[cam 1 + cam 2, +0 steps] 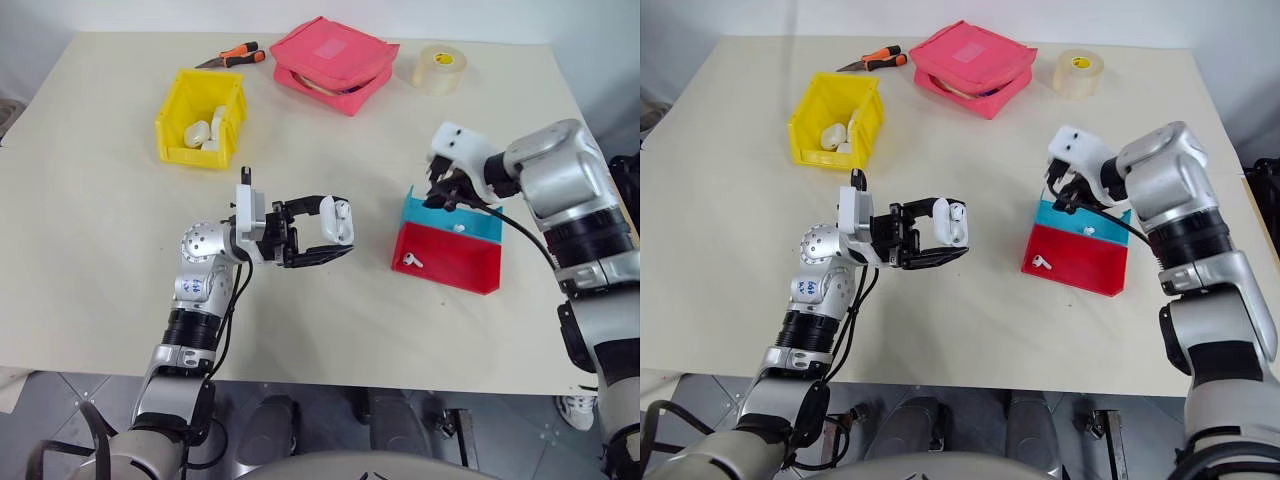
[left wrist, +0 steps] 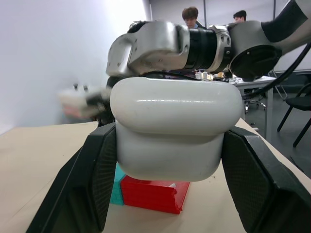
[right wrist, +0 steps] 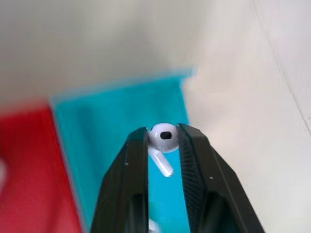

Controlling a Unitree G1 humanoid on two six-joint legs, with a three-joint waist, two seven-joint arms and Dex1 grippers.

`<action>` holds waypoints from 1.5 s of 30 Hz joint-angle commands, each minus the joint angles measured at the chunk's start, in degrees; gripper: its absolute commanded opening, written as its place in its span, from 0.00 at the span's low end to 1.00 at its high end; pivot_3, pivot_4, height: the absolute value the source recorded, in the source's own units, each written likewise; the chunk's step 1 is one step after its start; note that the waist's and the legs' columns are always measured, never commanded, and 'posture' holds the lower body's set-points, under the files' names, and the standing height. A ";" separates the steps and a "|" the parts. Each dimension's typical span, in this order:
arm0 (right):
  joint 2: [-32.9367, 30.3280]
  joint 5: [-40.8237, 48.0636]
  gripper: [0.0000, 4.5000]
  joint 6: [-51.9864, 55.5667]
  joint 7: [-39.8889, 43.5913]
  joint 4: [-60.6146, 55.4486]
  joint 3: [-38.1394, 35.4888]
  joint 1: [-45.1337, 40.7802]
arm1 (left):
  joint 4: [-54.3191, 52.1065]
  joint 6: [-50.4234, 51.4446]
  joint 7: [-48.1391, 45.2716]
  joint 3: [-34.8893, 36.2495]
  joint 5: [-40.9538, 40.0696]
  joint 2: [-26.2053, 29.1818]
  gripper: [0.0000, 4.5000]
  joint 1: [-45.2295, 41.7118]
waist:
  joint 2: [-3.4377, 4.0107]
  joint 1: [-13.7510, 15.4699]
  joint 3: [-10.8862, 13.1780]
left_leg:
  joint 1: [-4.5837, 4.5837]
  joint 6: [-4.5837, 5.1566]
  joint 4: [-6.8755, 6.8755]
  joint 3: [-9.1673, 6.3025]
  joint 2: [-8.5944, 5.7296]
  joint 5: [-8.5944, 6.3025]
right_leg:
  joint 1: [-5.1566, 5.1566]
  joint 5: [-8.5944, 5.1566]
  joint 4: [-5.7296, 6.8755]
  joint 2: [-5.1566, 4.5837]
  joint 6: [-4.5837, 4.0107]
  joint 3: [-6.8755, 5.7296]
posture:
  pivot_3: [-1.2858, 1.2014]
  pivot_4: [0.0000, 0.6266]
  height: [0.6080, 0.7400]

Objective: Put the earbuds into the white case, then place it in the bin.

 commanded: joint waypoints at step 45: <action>35.44 46.13 0.11 36.80 -35.87 -66.31 -35.83 29.65 | 10.17 0.94 -9.28 0.85 -1.33 -1.87 0.62 -11.29 | 0.02 -0.16 -0.01 | 0.12 0.02 0.00 -0.12 -0.12 -0.01 | 0.01 -0.01 0.30 -0.08 -0.11 -0.44 | 0.52 0.24 1.00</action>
